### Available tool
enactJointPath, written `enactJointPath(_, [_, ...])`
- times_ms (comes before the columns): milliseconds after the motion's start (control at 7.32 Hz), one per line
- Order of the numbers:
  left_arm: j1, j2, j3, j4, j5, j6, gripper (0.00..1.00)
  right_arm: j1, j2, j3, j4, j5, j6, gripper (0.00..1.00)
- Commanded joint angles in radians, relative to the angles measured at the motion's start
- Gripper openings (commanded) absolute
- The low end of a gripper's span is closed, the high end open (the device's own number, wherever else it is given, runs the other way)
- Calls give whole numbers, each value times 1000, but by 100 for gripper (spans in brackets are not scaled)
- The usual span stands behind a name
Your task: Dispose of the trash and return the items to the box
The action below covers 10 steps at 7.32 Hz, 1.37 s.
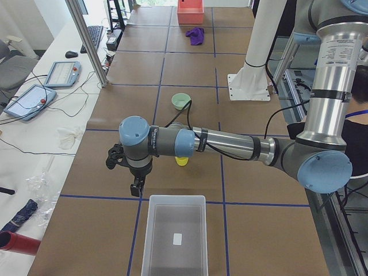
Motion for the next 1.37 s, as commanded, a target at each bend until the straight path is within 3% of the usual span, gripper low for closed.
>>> enactJointPath(0, [2, -7, -8, -5, 1, 3, 100, -1, -1, 1, -2, 2, 0, 100])
enactJointPath(273, [5, -5, -13, -5, 11, 3, 100, -7, 2, 1, 21, 5, 11, 100])
enactJointPath(547, [80, -20, -40, -42, 149, 0, 100, -10, 8, -1, 168, 0, 18, 100])
enactJointPath(683, [100, -26, -47, -110, 151, 5, 100, -15, 17, -10, 222, 3, 41, 100])
enactJointPath(820, [103, -31, -31, -277, 147, -3, 100, -24, 44, -7, 227, 40, 95, 100])
enactJointPath(957, [104, -28, -4, -547, 148, -5, 100, -35, 49, 4, 230, 51, 142, 100])
enactJointPath(1230, [105, 31, 15, -860, 55, -274, 100, -45, 37, 4, 328, 58, 147, 100])
